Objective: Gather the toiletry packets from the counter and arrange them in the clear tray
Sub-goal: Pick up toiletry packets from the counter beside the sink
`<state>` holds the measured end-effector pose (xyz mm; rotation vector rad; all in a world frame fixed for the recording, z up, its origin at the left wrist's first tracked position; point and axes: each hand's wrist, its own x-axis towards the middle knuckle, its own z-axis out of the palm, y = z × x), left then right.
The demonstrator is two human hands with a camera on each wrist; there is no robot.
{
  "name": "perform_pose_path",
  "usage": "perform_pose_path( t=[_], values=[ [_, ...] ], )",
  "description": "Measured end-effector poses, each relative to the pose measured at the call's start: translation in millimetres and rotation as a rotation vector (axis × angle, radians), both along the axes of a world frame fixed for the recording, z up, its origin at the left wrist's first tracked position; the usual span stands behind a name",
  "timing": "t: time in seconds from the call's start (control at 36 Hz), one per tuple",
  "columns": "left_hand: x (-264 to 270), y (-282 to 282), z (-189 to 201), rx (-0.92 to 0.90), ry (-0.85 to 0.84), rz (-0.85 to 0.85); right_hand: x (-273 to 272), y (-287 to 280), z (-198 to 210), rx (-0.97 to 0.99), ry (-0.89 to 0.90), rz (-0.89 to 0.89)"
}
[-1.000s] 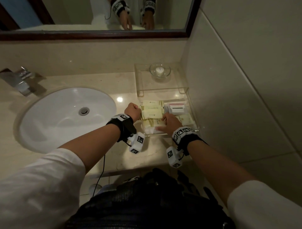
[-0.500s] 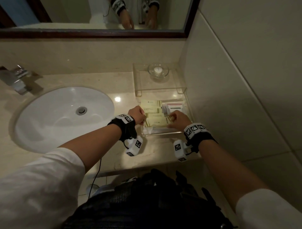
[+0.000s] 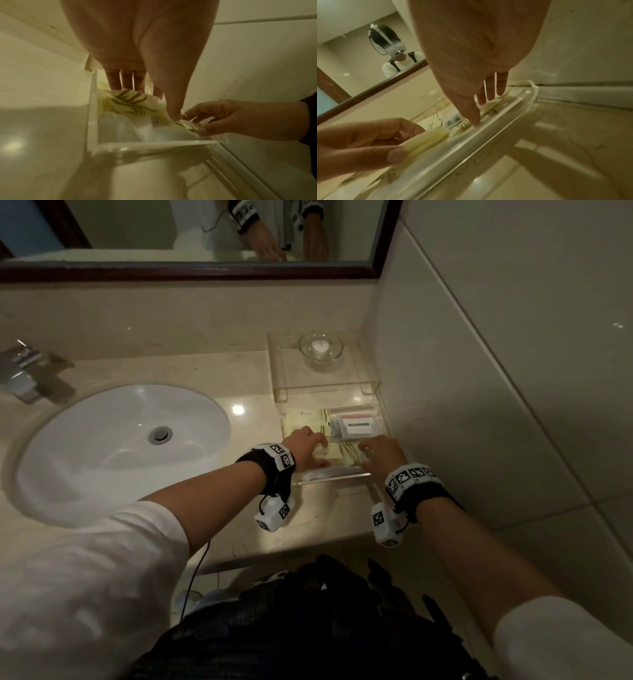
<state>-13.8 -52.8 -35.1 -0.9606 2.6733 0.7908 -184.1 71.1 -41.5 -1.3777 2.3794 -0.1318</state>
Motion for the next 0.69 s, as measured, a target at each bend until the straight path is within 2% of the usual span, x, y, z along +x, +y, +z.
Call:
perform_pose_path(
  t=[0.31,0.56,0.61,0.69],
  values=[
    [6.0,5.4,-13.3,-0.120,-0.004,-0.082,-4.7,-4.4,4.4,0.063,0.019,0.035],
    [-2.8,-13.4,-2.3,-0.190,0.178,0.073,-10.3,-20.7,9.8,-0.078,-0.042,-0.018],
    [-5.6,-18.2,-0.9,-0.193,0.163,0.093,-11.8,-25.0,9.6,-0.099,-0.052,-0.017],
    [-9.9,-25.9,-1.1,-0.200,0.050,0.078,-11.9,-31.2,7.4,-0.104,-0.080,-0.012]
  ],
)
